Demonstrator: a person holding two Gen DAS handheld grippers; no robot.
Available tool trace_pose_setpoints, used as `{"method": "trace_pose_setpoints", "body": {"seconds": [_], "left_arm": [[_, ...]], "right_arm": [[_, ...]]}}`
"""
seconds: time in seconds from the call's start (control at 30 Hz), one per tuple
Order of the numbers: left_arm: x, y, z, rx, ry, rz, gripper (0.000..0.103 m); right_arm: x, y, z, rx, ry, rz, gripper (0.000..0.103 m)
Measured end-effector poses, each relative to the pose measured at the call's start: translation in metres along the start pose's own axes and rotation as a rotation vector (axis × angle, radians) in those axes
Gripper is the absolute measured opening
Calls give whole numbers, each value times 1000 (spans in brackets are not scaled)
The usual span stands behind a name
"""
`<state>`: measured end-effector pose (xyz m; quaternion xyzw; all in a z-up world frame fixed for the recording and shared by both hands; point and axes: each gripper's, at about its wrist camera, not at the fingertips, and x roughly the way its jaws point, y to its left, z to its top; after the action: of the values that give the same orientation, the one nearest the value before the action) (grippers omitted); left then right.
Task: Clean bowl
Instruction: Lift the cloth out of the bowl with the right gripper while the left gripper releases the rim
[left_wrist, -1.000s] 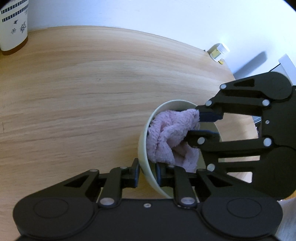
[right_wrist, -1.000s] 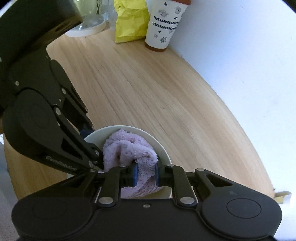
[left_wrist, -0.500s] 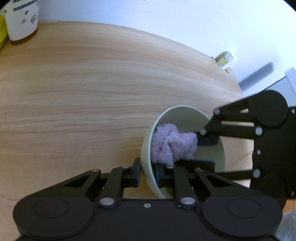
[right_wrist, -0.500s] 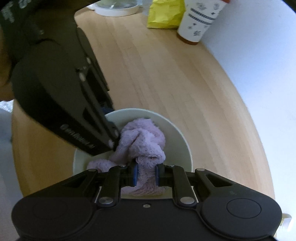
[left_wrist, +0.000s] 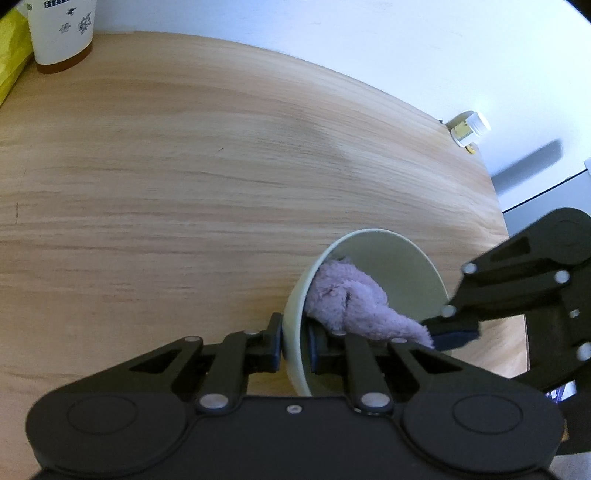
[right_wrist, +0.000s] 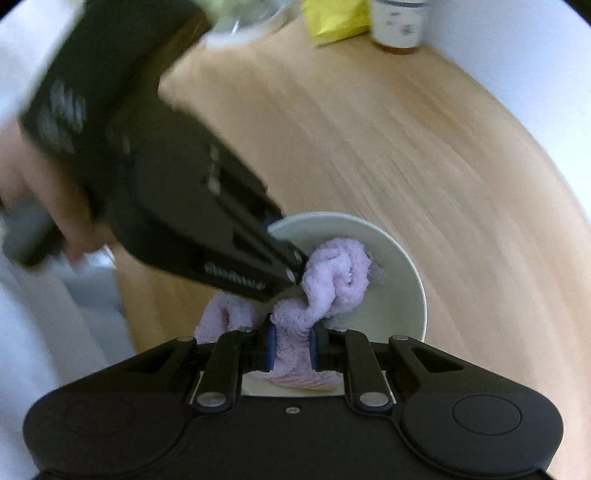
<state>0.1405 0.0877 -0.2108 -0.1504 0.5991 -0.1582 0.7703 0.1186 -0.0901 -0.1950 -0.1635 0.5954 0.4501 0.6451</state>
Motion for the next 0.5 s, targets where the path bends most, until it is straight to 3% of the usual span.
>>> {"method": "trace_pose_setpoints", "body": {"seconds": [0.27,0.5], "left_arm": [[1,-2,4,-32,-13,19,11],[1,-4,4,-67,-23,38,13]], "right_arm": [[-30,-26,-19,223,-150,108,19],[-75,-50,-30,343,-327,67,19]]}}
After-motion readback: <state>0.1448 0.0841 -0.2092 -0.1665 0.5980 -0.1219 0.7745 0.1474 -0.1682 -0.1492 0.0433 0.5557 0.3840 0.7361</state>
